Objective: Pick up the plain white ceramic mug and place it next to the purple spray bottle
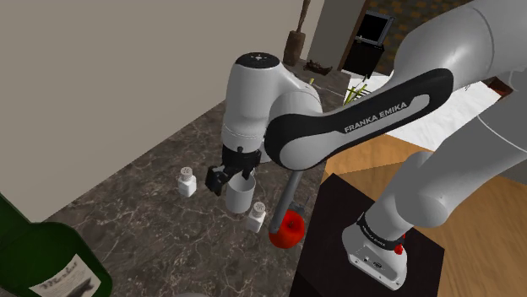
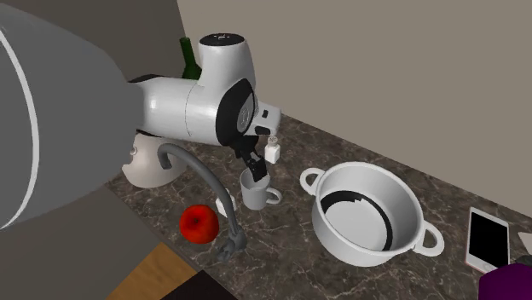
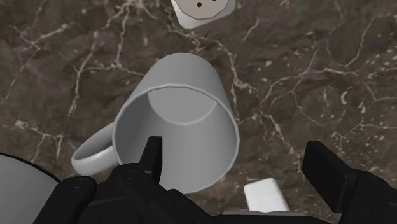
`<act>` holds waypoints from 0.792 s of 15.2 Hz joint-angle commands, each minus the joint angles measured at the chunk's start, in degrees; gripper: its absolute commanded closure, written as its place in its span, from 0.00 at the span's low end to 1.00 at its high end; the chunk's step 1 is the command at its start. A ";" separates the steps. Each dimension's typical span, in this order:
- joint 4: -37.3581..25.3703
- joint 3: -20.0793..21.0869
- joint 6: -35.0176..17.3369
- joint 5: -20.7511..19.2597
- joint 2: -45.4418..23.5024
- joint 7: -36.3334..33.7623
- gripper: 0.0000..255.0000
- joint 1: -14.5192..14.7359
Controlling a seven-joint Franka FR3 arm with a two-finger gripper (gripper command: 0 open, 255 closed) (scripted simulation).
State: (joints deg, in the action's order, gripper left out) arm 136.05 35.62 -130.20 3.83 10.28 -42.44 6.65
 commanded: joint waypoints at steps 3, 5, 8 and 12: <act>0.78 0.42 -2.11 -1.01 -1.51 -0.82 0.00 -0.24; 0.78 0.42 -2.11 -1.01 -1.51 -0.82 0.00 -0.24; 0.78 0.42 -2.11 -1.01 -1.51 -0.82 0.00 -0.24; 0.78 0.42 -2.11 -1.01 -1.52 -0.82 1.00 -0.24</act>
State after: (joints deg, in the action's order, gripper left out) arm 136.83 36.04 -132.31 2.82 8.77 -43.26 6.41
